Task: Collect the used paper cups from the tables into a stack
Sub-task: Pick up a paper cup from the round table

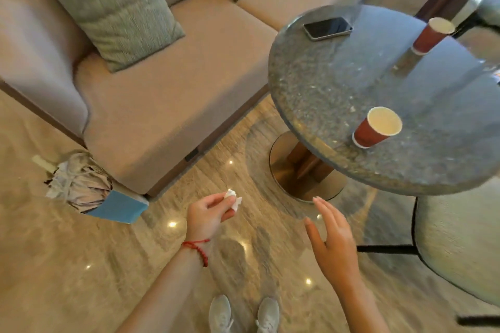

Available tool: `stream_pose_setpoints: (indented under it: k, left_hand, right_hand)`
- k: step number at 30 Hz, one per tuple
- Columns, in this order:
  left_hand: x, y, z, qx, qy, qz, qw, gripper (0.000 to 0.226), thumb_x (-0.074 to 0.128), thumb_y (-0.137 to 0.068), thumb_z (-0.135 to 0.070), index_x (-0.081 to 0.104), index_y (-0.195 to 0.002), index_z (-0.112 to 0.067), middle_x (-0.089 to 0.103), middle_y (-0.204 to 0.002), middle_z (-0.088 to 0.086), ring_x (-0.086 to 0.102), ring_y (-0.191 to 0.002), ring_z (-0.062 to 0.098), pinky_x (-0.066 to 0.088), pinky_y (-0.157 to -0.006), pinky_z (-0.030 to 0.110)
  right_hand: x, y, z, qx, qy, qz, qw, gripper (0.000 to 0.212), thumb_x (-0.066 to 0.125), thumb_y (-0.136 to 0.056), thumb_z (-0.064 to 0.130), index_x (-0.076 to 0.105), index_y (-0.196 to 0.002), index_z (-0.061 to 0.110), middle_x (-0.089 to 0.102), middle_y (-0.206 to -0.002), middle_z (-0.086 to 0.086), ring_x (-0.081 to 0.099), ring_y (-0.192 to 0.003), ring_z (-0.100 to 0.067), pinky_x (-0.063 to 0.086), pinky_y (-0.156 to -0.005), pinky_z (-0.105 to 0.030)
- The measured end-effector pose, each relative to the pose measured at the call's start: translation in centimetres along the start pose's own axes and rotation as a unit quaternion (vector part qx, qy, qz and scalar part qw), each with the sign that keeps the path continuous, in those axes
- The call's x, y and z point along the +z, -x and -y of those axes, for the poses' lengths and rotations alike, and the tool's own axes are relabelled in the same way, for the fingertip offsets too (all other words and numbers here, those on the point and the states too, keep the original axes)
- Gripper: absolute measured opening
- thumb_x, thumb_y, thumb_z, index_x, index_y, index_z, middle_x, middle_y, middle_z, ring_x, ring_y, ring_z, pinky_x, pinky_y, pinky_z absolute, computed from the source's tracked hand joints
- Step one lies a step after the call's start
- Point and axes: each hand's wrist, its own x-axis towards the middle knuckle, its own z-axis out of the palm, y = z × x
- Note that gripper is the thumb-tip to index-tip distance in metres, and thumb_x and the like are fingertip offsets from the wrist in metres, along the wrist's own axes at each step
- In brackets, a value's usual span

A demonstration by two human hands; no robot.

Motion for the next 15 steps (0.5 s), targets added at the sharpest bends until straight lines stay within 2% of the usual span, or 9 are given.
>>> stream_pose_setpoints:
  k: [2,8,15]
  left_hand:
    - [1.0,0.7,-1.9,0.009,-0.013,0.024,1.0,0.015,0.073,-0.075,-0.007,0.072,-0.089,-0.003,0.074,-0.078,0.009,0.068,-0.068,0.01,0.053,-0.059,0.016]
    - [5.3,1.9,-5.6,0.044,-0.048,0.083,0.994,0.009,0.073,-0.075,-0.006,0.072,-0.083,-0.008,0.073,-0.068,0.003,0.068,-0.062,0.008,0.053,-0.057,0.015]
    - [12.5,1.6,-7.3,0.056,-0.084,0.127,0.987,0.013,0.07,-0.078,-0.003,0.069,-0.09,0.001,0.068,-0.073,0.011,0.066,-0.057,0.006,0.054,-0.057,0.015]
  right_hand:
    - [-1.8,0.0,0.8,0.022,-0.019,-0.031,0.999,0.043,0.066,-0.086,0.014,0.055,-0.127,0.006,0.058,-0.129,-0.01,0.05,-0.122,-0.02,0.037,-0.102,-0.034]
    - [-6.6,-0.8,0.9,0.09,-0.086,-0.114,0.986,0.048,0.065,-0.087,0.018,0.051,-0.132,0.011,0.054,-0.133,-0.005,0.043,-0.123,-0.009,0.033,-0.103,-0.028]
    - [-9.5,-4.1,-1.8,0.136,-0.134,-0.165,0.968,0.054,0.069,-0.084,0.026,0.049,-0.134,0.017,0.053,-0.133,0.002,0.044,-0.122,-0.005,0.033,-0.101,-0.021]
